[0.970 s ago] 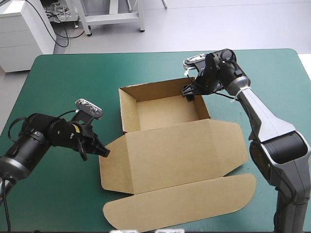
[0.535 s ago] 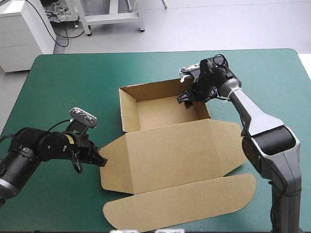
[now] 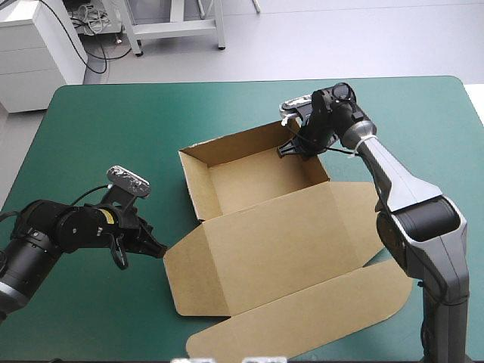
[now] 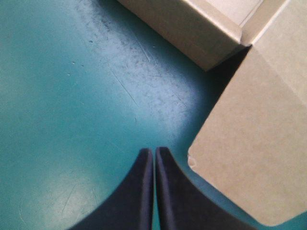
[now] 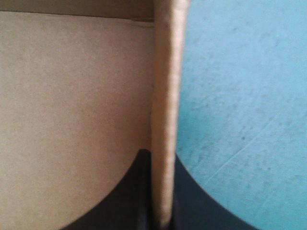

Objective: Fold the box

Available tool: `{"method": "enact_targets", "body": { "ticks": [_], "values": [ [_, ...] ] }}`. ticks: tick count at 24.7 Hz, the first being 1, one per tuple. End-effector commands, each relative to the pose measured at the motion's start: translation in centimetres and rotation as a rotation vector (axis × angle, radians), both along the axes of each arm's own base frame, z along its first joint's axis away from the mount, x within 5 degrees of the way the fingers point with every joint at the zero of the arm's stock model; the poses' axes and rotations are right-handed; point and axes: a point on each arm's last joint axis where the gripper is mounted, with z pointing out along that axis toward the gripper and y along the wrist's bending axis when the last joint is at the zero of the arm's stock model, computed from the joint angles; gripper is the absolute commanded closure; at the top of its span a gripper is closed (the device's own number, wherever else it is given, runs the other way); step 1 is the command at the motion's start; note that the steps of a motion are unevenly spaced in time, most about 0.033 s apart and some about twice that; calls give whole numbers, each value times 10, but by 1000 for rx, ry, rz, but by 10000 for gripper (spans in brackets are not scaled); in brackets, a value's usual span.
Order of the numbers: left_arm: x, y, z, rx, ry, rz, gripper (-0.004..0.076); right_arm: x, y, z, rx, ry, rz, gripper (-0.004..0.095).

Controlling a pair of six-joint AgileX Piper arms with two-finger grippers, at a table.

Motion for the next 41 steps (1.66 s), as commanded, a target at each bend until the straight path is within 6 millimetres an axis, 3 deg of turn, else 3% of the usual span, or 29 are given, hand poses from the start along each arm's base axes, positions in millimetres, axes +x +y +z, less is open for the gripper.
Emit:
{"method": "enact_targets", "body": {
  "ticks": [1,4,7,8,9,10,11,12,14,17,23,27,29,31,37,39,41],
  "values": [
    [0,-1,13,-46,-67,21,731,-2,-23,63,14,-196,-26,930],
    [0,-1,13,-46,-67,21,732,-2,-45,90,11,-274,-60,930],
    [0,-1,13,-46,-67,21,732,-6,-81,115,-9,-341,-134,930],
    [0,-1,13,-47,-69,21,731,-10,-109,127,-33,-374,-193,930],
    [0,-1,13,-47,-69,21,731,-11,-120,131,-41,-383,-216,930],
    [0,-1,13,-47,-69,21,731,-14,-149,138,-55,-400,-277,930],
    [0,-1,13,-47,-69,21,731,-16,-161,142,-59,-407,-303,930],
    [0,-1,13,-47,-69,21,732,-18,-188,143,-66,-409,-362,930],
    [0,-1,13,-48,-71,22,731,-22,-223,142,-66,-403,-447,930],
    [0,-1,13,-48,-71,22,732,-26,-262,137,-56,-388,-534,930],
    [0,-1,13,-51,-70,22,731,-28,-316,114,-84,-332,-649,927],
    [0,-1,13,-51,-70,22,731,-24,-334,97,-88,-293,-680,889],
    [0,-1,13,-51,-70,22,731,-22,-341,88,-89,-270,-693,818],
    [0,-1,13,-51,-68,22,731,-20,-342,84,-82,-260,-698,710],
    [0,-1,13,-50,-66,21,731,-18,-343,81,-78,-274,-707,245],
    [0,-1,13,-50,-66,21,731,-19,-343,83,-79,-278,-711,156],
    [0,-1,13,-51,-68,22,731,-21,-342,84,-79,-276,-712,139]
  ]
}}
